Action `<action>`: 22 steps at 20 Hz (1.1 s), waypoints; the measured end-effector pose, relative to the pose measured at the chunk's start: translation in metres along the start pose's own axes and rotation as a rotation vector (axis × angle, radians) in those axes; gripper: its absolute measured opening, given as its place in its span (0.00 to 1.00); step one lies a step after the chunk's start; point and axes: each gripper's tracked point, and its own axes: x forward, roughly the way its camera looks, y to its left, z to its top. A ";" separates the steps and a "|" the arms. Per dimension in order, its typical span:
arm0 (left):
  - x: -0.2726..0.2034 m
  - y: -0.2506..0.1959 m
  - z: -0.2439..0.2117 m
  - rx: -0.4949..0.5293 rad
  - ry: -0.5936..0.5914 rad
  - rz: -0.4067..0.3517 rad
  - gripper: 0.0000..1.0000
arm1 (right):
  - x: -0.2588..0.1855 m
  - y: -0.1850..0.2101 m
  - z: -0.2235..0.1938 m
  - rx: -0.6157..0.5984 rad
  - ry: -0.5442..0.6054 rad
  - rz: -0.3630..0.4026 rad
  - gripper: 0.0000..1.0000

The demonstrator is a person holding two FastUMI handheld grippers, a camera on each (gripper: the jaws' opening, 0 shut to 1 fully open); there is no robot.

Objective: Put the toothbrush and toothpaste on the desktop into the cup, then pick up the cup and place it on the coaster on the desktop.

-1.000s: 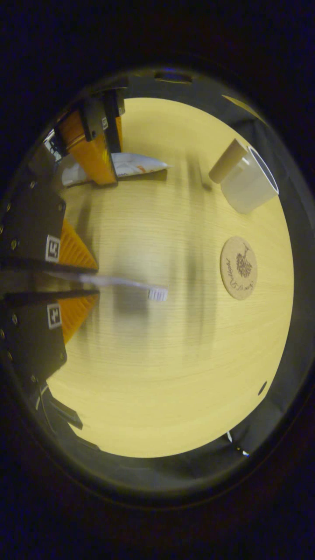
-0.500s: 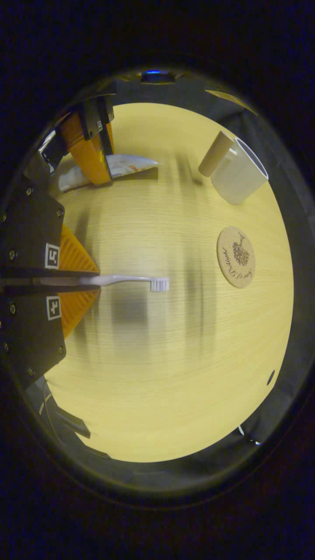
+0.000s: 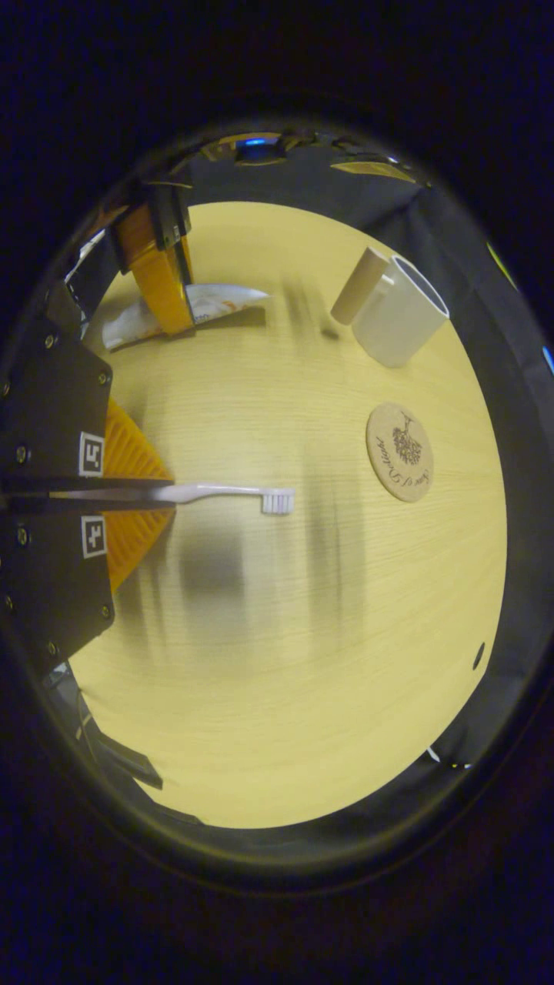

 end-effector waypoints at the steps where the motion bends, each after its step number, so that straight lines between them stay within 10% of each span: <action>1: -0.003 0.002 0.002 -0.003 -0.022 0.005 0.25 | -0.003 0.000 0.002 -0.004 -0.017 0.005 0.04; 22: -0.130 0.036 0.135 -0.072 -0.633 -0.004 0.25 | -0.098 0.053 0.076 -0.150 -0.435 0.239 0.04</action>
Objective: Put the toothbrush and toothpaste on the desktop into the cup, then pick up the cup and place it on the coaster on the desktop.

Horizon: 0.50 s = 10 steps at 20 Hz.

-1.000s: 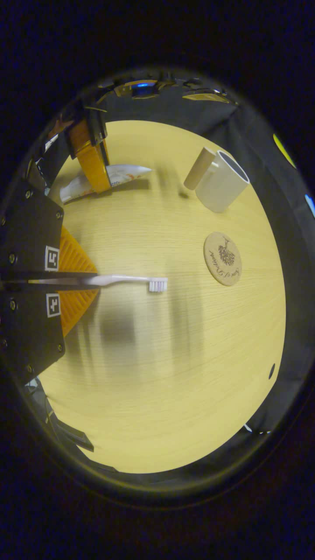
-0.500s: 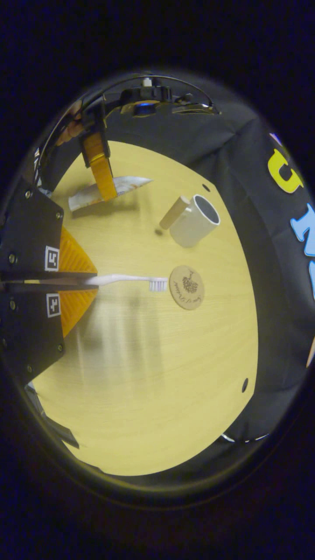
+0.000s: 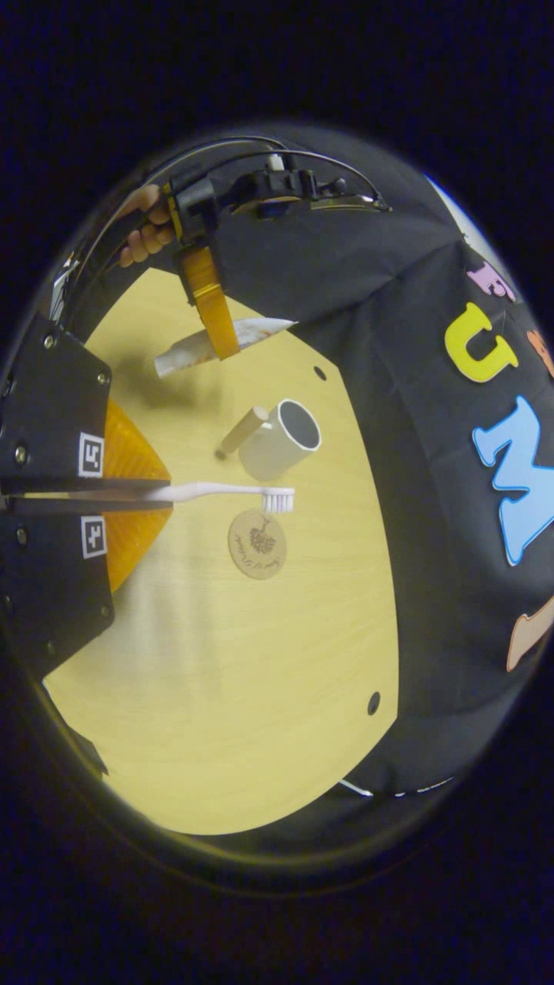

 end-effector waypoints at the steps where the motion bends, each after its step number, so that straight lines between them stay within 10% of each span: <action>1: -0.002 -0.003 0.012 0.003 -0.030 -0.007 0.25 | -0.002 0.002 0.005 -0.005 -0.014 0.008 0.04; 10: -0.004 -0.031 0.107 0.048 -0.326 -0.095 0.27 | -0.015 0.021 0.028 -0.008 -0.073 0.052 0.04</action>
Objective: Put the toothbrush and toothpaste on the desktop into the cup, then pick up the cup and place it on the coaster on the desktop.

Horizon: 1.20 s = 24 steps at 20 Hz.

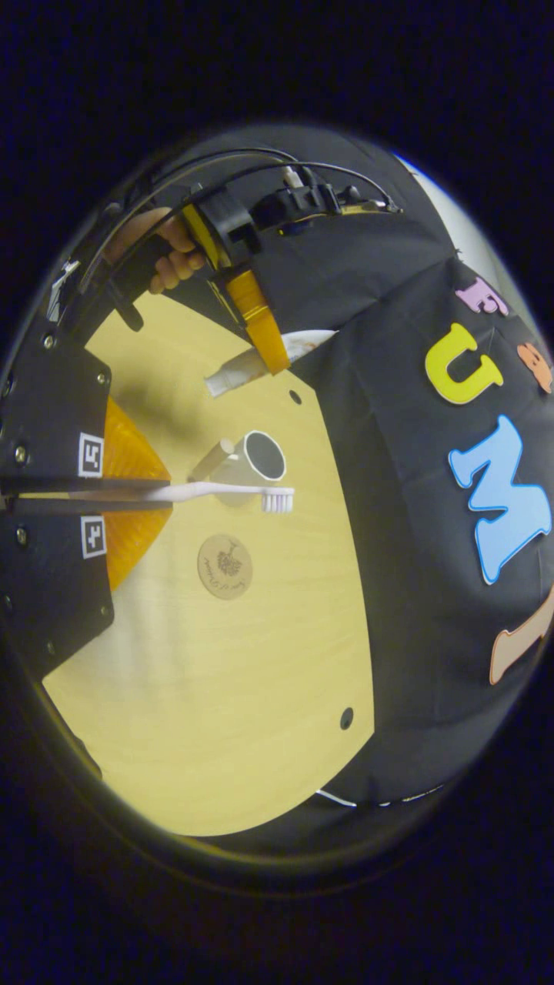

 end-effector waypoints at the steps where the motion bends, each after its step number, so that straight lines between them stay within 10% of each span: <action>1: 0.004 -0.005 0.010 -0.007 -0.036 -0.019 0.27 | -0.002 -0.001 0.002 0.002 -0.006 -0.007 0.04; 9: 0.048 -0.031 0.052 -0.012 -0.215 -0.122 0.25 | -0.014 -0.012 0.006 0.032 -0.027 -0.069 0.04; 24: 0.112 -0.020 -0.054 0.090 0.082 -0.084 0.31 | -0.013 -0.015 -0.005 0.096 -0.008 -0.092 0.04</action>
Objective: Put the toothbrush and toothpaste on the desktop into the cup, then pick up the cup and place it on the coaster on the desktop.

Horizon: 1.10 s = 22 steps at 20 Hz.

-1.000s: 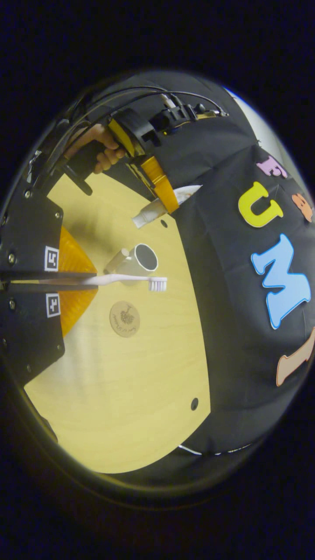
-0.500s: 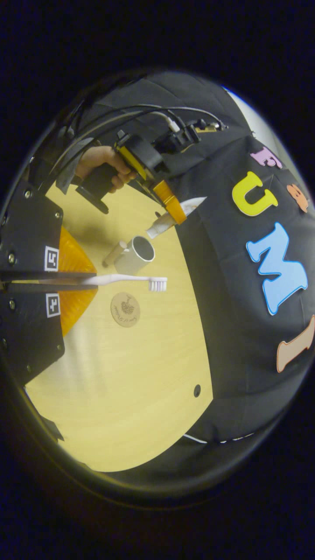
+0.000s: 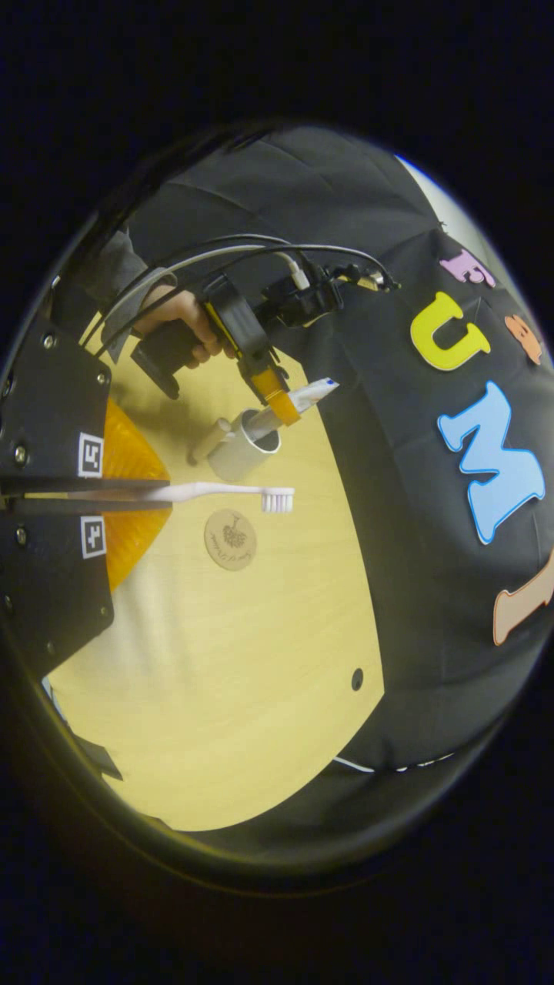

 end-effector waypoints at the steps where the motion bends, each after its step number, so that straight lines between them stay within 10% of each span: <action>1: 0.000 -0.001 -0.002 0.004 0.007 -0.005 0.31 | 0.001 0.000 0.000 0.003 0.000 0.002 0.04; 11: -0.019 -0.008 -0.007 -0.021 0.033 -0.019 0.84 | 0.006 0.000 0.007 0.006 -0.003 0.023 0.04; 22: -0.082 -0.015 0.004 -0.032 0.034 -0.049 0.86 | 0.046 0.032 0.066 -0.119 -0.104 0.103 0.04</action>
